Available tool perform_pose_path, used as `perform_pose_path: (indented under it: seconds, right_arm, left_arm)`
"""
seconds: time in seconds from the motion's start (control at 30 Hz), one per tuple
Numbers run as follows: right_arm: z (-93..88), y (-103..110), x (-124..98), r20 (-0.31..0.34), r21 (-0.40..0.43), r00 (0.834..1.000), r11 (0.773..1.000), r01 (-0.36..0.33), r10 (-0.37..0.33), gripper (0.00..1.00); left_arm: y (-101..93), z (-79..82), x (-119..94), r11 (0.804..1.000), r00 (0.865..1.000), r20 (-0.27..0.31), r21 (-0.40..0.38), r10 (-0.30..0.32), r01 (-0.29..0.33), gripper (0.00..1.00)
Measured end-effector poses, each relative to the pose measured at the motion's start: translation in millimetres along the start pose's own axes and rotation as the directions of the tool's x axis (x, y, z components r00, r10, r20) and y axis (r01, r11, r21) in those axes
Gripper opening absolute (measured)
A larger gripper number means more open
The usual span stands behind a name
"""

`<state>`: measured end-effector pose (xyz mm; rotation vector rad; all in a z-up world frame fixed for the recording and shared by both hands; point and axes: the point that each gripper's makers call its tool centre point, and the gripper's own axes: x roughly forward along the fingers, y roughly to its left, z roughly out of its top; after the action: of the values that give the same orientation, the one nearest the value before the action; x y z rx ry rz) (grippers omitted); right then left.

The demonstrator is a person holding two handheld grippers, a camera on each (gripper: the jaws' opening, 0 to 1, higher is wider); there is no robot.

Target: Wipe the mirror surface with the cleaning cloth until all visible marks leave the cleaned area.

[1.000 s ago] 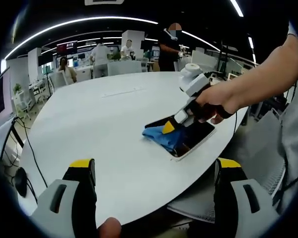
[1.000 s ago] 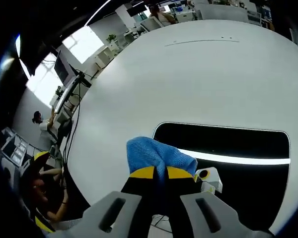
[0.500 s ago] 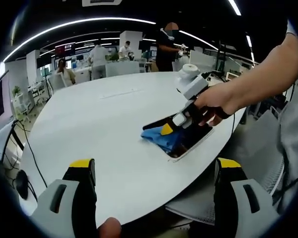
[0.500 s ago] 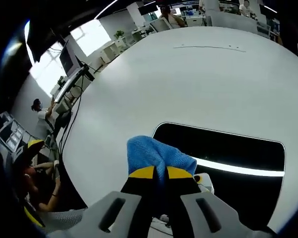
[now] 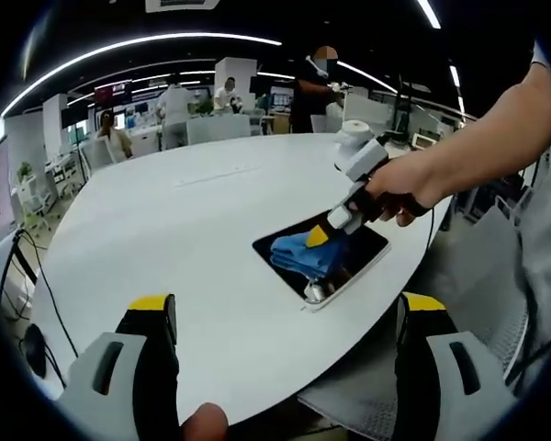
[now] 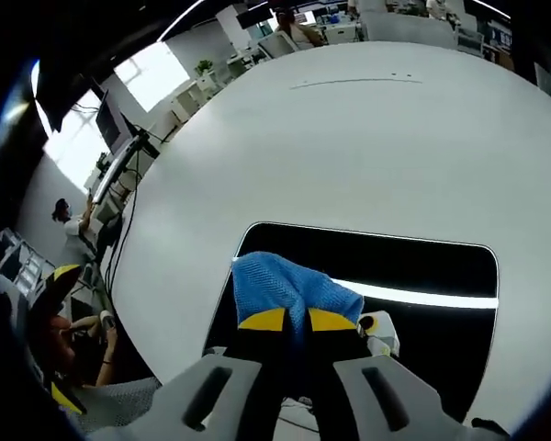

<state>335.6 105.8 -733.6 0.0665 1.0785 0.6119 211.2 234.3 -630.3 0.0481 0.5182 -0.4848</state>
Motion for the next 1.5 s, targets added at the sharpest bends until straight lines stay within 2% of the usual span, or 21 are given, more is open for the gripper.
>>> perform_pose_path:
  seconds: [0.33, 0.47, 0.7, 0.83, 0.9, 1.33, 1.5]
  right_arm:
    - [-1.6, -28, -13, 0.006, 0.014, 1.0, 1.0, 0.022, -0.022, 0.02]
    - [-1.7, -39, -17, 0.012, 0.047, 0.999, 0.998, 0.03, -0.03, 0.02]
    - [-5.8, -55, -28, 0.003, 0.024, 0.999, 0.999, 0.047, -0.047, 0.02]
    - [-5.3, -60, -27, 0.003, 0.032, 0.999, 0.998, 0.044, -0.044, 0.02]
    - [-5.2, -60, -27, 0.002, -0.007, 0.999, 0.999, 0.035, -0.035, 0.02]
    - [-9.2, -84, -38, 0.005, 0.025, 0.998, 0.998, 0.057, -0.057, 0.02]
    - [-9.3, -91, -40, 0.001, 0.067, 0.999, 0.997, 0.047, -0.047, 0.02]
  left_arm:
    - [3.0, -2.3, 4, 1.0, 1.0, -0.011, -0.012, 0.011, -0.011, 0.99]
    - [3.1, -0.5, 5, 0.999, 1.0, -0.005, -0.027, 0.017, -0.017, 0.99]
    - [3.6, 3.8, 8, 0.998, 0.999, 0.013, -0.04, 0.045, -0.044, 0.99]
    - [-1.8, 4.2, 12, 0.999, 0.999, 0.014, -0.042, 0.032, -0.031, 0.99]
    - [-2.9, 1.6, 15, 0.999, 1.0, 0.007, -0.043, 0.026, -0.026, 0.99]
    - [-8.4, -4.0, 17, 0.997, 1.0, 0.004, -0.068, 0.023, -0.023, 0.99]
    - [-11.6, -3.1, 19, 0.997, 0.999, 0.013, -0.077, 0.029, -0.028, 0.99]
